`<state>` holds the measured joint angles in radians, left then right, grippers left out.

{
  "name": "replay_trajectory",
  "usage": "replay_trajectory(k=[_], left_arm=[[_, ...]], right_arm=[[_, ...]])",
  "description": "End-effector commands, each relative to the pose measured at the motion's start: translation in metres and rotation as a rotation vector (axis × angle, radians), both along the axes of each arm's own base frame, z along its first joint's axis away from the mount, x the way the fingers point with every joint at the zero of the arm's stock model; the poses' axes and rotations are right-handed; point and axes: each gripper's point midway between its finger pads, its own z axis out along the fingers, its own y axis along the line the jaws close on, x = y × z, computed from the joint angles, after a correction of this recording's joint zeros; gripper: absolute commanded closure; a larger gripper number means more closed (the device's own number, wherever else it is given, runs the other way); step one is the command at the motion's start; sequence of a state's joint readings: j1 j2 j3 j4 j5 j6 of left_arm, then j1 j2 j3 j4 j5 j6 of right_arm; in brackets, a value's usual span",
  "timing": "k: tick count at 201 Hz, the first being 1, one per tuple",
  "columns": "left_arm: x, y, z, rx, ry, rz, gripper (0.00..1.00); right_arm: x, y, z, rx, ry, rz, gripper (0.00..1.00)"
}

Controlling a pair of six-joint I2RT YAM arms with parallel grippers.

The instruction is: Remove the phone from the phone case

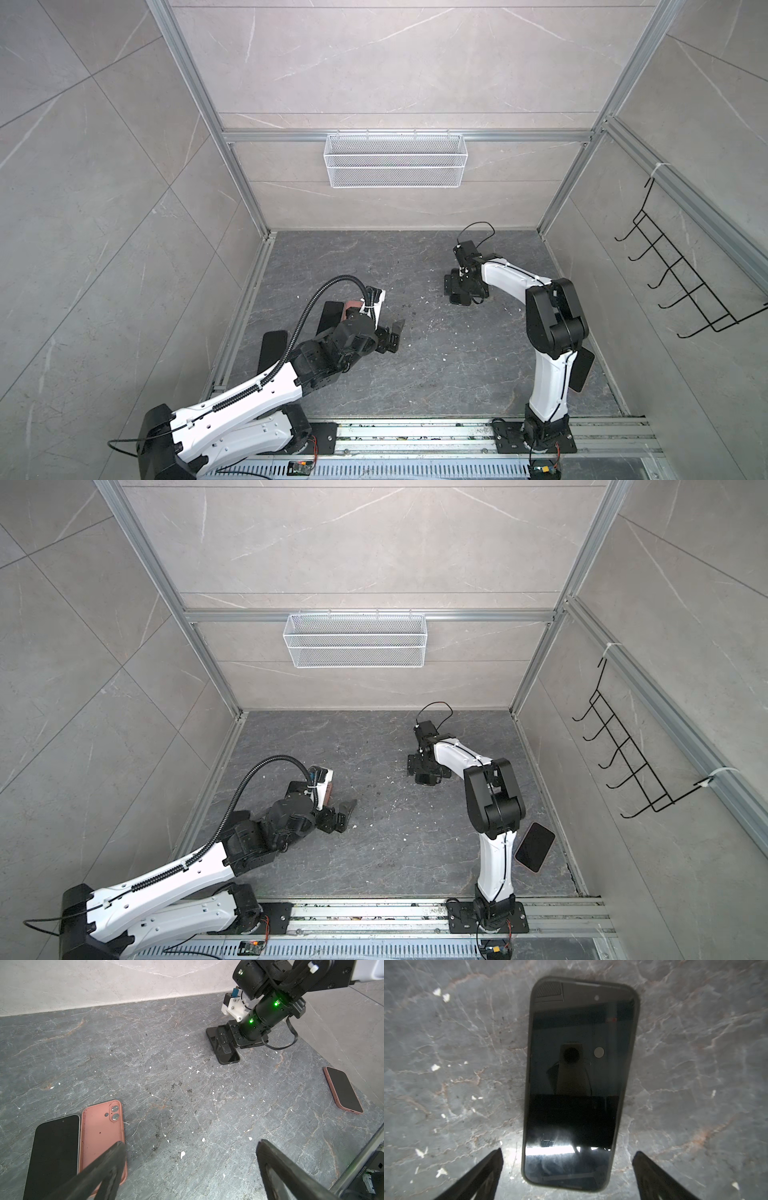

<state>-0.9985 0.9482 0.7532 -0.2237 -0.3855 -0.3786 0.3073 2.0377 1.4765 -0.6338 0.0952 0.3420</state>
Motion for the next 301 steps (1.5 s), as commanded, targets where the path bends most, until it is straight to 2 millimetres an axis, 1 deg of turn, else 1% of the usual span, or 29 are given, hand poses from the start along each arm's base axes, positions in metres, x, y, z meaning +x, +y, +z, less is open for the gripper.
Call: replay_trajectory(k=[1, 35, 65, 103, 130, 147, 190, 217, 235, 259, 283, 301], left_arm=[[0.0, 0.0, 0.001, -0.018, 0.004, 0.002, 0.0], [0.0, -0.002, -0.001, -0.011, 0.012, -0.003, 0.0], [0.0, -0.004, -0.004, -0.01, 0.02, -0.008, 0.0], [0.0, -0.006, -0.006, -0.009, 0.028, -0.011, 0.0], [0.001, -0.009, -0.007, -0.016, 0.032, -0.012, 0.0], [0.002, -0.012, -0.007, -0.025, 0.038, -0.014, 0.0], [0.004, -0.024, -0.007, -0.046, 0.05, -0.032, 0.0], [0.007, -0.031, -0.007, -0.053, 0.057, -0.039, 0.0], [0.008, -0.035, -0.005, -0.062, 0.057, -0.046, 0.0], [0.008, -0.039, -0.006, -0.071, 0.067, -0.054, 0.0], [0.008, -0.039, -0.006, -0.073, 0.069, -0.05, 0.0], [0.008, -0.039, -0.006, -0.075, 0.071, -0.05, 0.0]], right_arm=[[0.003, 0.002, -0.004, -0.011, 0.029, 0.018, 0.01], [0.006, 0.0, -0.01, -0.037, 0.052, 0.018, 0.04], [0.008, -0.007, -0.015, -0.079, 0.06, 0.009, 0.06], [0.009, -0.007, -0.018, -0.086, 0.079, 0.01, 0.1], [0.008, -0.005, -0.021, -0.074, 0.092, 0.015, 0.17], [0.005, -0.003, -0.023, -0.061, 0.098, 0.018, 0.19], [0.001, 0.001, -0.024, -0.023, 0.105, 0.019, 0.3], [-0.003, 0.001, -0.023, -0.008, 0.103, 0.017, 0.34], [-0.005, 0.0, -0.022, 0.0, 0.1, 0.016, 0.33], [-0.008, -0.003, -0.022, 0.0, 0.102, 0.01, 0.24], [-0.01, -0.006, -0.019, -0.001, 0.102, 0.002, 0.19], [-0.012, -0.007, -0.018, -0.005, 0.103, 0.0, 0.18]])
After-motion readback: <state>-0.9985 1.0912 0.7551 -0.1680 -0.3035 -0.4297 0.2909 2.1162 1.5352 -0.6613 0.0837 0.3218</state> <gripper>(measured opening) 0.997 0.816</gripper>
